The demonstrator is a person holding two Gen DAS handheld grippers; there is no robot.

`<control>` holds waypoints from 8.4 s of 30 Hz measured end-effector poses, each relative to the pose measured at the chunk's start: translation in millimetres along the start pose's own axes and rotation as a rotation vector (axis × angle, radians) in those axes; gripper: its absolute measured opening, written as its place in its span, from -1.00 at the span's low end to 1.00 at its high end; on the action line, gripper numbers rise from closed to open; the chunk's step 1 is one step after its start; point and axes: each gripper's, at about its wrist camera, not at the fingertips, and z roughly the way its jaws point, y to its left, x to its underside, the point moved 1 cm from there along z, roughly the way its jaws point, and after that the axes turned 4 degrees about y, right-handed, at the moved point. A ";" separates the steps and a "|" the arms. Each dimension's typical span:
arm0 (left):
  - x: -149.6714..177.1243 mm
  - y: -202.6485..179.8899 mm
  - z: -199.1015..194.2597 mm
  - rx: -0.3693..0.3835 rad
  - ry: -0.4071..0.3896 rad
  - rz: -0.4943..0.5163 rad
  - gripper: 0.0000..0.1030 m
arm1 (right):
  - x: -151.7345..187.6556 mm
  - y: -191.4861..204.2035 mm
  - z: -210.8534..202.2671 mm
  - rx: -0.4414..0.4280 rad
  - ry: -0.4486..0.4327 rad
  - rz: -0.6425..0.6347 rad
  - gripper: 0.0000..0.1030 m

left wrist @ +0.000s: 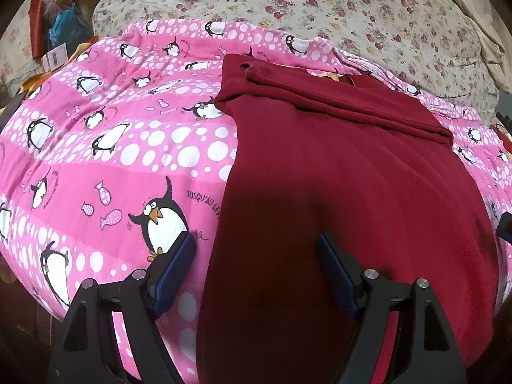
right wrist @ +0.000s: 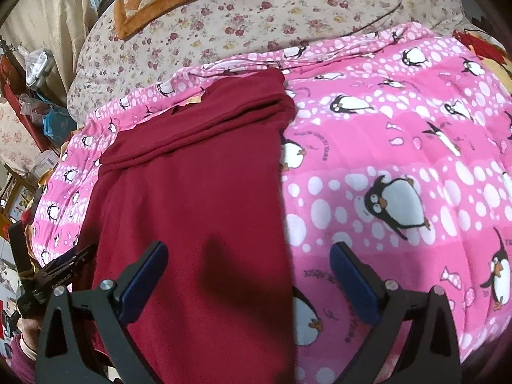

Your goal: Fold small clothes

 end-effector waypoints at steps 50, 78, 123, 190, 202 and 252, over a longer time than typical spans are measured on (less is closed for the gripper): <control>9.9 0.9 -5.9 0.034 -0.007 -0.032 0.21 | 7.4 -27.2 -14.0 0.033 0.006 0.115 0.99; 18.2 18.9 -19.2 -0.001 0.031 -0.070 0.21 | 17.2 30.7 5.9 0.150 0.052 -0.236 -0.82; 64.1 24.7 -35.3 0.084 0.189 -0.036 0.21 | 78.4 6.7 -14.9 -0.250 0.382 -0.218 0.21; -227.1 24.4 61.4 0.270 0.031 -0.169 -1.00 | -219.0 25.9 79.8 -0.308 -0.043 -0.030 -0.70; -241.4 51.7 108.0 0.409 0.130 -0.274 -0.75 | -240.7 -8.5 117.8 -0.320 -0.032 0.092 0.28; -115.6 49.8 40.8 0.343 0.162 0.099 -1.00 | -123.5 -0.8 46.3 -0.023 0.026 -0.158 -0.86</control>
